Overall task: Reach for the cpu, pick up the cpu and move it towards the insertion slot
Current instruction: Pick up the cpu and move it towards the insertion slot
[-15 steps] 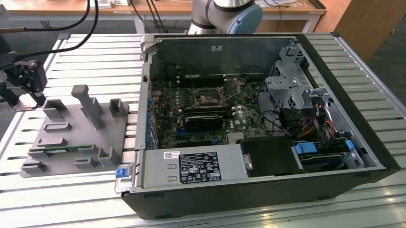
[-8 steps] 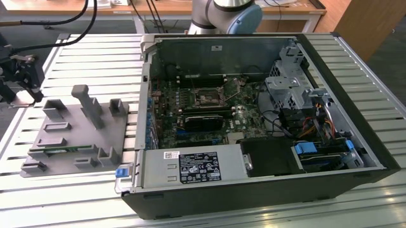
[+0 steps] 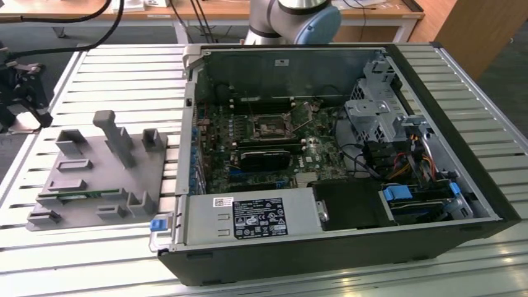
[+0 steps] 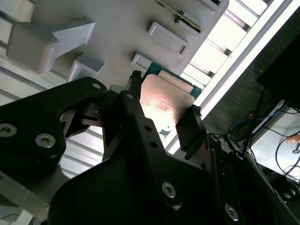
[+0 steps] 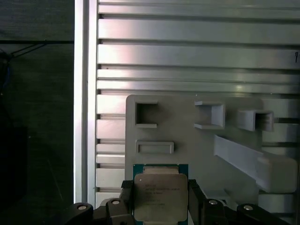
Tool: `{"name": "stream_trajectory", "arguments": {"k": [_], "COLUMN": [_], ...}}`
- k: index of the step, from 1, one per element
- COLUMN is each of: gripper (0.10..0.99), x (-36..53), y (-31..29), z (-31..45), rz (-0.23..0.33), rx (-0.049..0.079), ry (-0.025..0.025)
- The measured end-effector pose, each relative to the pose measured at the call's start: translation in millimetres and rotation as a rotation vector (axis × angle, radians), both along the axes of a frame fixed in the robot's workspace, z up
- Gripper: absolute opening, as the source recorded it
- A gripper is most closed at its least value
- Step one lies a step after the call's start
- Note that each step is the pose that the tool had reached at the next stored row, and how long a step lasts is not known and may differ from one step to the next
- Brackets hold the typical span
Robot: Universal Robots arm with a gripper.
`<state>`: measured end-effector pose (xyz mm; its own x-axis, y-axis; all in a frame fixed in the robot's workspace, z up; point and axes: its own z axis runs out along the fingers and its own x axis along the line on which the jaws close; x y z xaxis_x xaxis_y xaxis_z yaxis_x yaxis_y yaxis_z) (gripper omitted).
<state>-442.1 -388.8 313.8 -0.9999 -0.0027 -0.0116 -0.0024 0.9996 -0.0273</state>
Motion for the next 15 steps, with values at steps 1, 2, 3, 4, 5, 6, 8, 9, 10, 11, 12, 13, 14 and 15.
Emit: {"name": "stream_trajectory", "arguments": {"k": [1,2,3,4,5,6,8,9,10,11,12,13,14,15], "gripper": [0.545,0.545,0.545,0.545,0.545,0.545,0.545,0.545,0.545,0.545,0.545,0.545,0.545,0.545], "x": [0.0,0.0,0.0,0.0,0.1,0.0,0.0,0.0,0.0,0.0,0.0,0.1,0.0,0.0], "y": [0.3,0.6,0.9,1.2,1.4,1.7,2.1,2.3,2.6,2.8,3.0,3.2,3.5,3.7], "z": [2.0,3.9,6.0,8.4,10.7,13.2,18.2,20.5,23.1,25.6,28.2,30.8,33.3,35.7], "rz": [0.0,0.0,0.0,0.0,0.0,0.0,0.0,0.0,0.0,0.0,0.0,0.0,0.0,0.0], "rx": [-0.001,-0.001,-0.002,-0.002,-0.002,-0.003,-0.004,-0.004,-0.004,-0.004,-0.005,-0.005,-0.005,-0.005], "ry": [0.0,0.0,0.0,0.0,-0.0001,-0.0001,0.0002,0.0,0.0,0.0001,0.0,0.0,0.0,0.0]}}
